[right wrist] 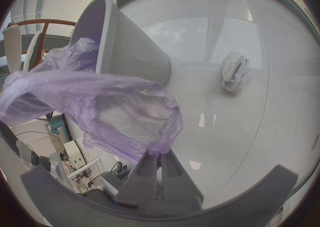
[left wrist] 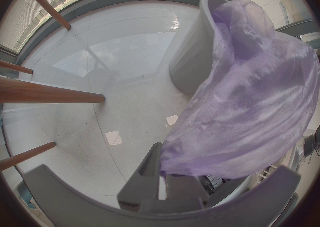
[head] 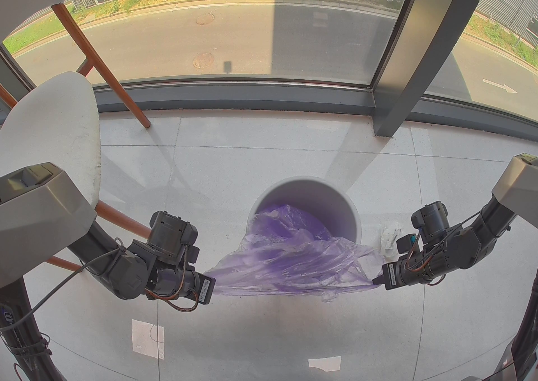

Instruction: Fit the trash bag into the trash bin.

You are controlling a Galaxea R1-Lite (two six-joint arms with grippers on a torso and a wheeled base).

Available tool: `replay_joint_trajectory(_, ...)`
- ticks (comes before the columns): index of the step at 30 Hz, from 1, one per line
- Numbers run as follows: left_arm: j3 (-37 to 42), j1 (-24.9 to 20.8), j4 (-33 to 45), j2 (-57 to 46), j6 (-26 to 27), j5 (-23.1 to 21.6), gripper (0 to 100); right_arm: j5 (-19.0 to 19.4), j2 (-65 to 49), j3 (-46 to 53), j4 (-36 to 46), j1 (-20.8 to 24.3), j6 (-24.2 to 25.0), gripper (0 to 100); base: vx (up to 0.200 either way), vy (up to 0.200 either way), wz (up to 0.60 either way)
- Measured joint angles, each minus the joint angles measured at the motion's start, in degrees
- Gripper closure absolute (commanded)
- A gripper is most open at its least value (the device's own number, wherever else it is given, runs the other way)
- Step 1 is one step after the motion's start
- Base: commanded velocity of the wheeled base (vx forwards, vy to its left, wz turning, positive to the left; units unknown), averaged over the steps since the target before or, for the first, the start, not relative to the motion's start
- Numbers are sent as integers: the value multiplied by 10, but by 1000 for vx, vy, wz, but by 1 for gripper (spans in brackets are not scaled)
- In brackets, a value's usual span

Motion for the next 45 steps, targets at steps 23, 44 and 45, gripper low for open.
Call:
replay_joint_trajectory(23, -58, 21, -58, 21, 14, 0, 100, -5, 24, -28, -94, -32, 2, 100, 0, 0, 0)
replay_joint_trajectory(44, -59, 9, -180, 33, 6, -2, 100, 7, -42, 57, -311, -27, -89, 0, 0, 0, 0)
replay_joint_trajectory(45, -59, 8, -180, 33, 6, -2, 100, 14, -43, 63, -329, -28, -102, 0, 0, 0, 0)
